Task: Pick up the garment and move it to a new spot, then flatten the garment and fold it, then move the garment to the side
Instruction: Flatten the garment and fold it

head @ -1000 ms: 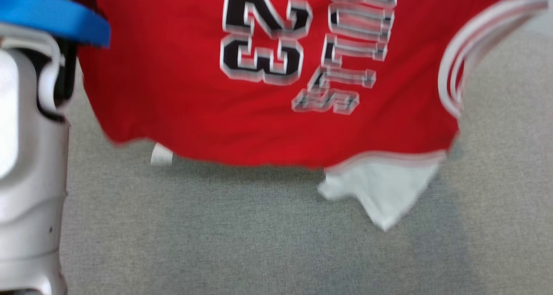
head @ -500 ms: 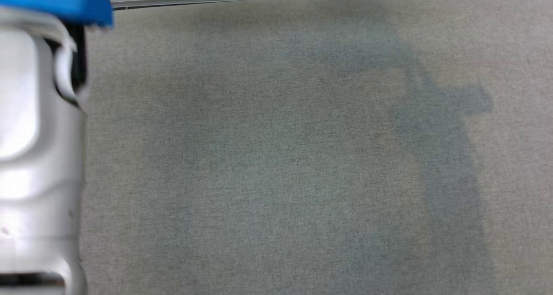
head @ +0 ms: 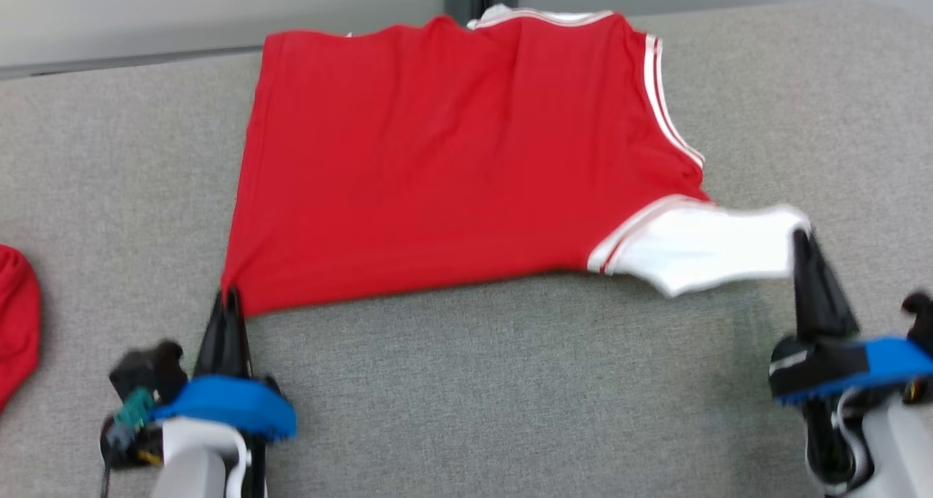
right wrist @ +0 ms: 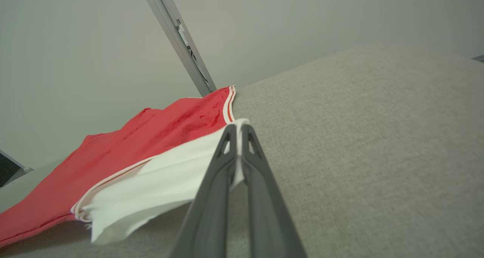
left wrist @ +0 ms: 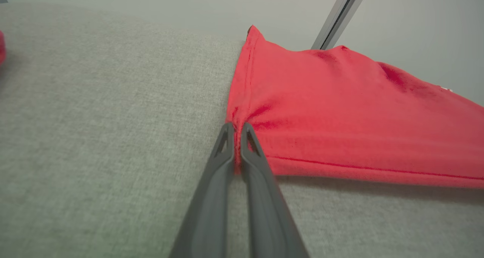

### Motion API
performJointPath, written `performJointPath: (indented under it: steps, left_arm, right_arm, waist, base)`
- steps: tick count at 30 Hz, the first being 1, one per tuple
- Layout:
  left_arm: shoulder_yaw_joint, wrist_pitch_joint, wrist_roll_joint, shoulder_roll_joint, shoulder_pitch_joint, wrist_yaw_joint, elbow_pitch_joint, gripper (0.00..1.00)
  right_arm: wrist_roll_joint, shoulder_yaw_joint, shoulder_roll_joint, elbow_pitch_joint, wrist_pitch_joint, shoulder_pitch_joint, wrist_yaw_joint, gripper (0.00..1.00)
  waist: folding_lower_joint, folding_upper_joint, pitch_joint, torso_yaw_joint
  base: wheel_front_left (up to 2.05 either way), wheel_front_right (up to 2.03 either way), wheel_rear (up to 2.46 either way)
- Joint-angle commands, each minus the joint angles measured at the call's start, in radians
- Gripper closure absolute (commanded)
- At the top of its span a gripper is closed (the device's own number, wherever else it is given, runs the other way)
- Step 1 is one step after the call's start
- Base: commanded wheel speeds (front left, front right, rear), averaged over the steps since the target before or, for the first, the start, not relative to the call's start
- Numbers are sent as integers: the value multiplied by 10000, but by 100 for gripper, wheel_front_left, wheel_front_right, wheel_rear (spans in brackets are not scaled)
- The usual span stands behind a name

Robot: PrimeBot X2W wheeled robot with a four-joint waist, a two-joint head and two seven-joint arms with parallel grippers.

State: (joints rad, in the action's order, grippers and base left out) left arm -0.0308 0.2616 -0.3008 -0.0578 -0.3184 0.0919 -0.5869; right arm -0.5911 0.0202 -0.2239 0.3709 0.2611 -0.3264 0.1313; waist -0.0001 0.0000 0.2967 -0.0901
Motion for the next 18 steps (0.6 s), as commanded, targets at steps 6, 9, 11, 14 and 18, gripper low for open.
performJointPath:
  steps: [6,9,11,14,18]
  left_arm:
    - [-71,48,-382,32,1919,53,426,100]
    - [205,48,-587,25,2589,7,635,100]
    - [250,48,-708,27,2987,-97,841,100]
    - [367,47,-753,44,3607,-168,1217,100]
    - [536,47,-667,46,4195,-202,1992,100]
  right_arm:
    - [-46,-213,380,-50,55,2089,-11,100]
    - [-110,-326,499,-10,56,2861,-11,100]
    - [-308,-489,657,87,56,3367,-11,100]
    - [-168,-299,568,-74,56,4012,-11,100]
    - [-312,-464,679,-396,56,4477,-11,100]
  waist:
    - [1,0,-952,-119]
    - [1,0,-1375,-13]
    - [1,0,-1649,74]
    - [1,0,-1959,162]
    - [1,0,-2122,225]
  base:
    - [0,0,0]
    - [0,0,0]
    - [0,0,0]
    - [0,0,0]
    - [0,0,0]
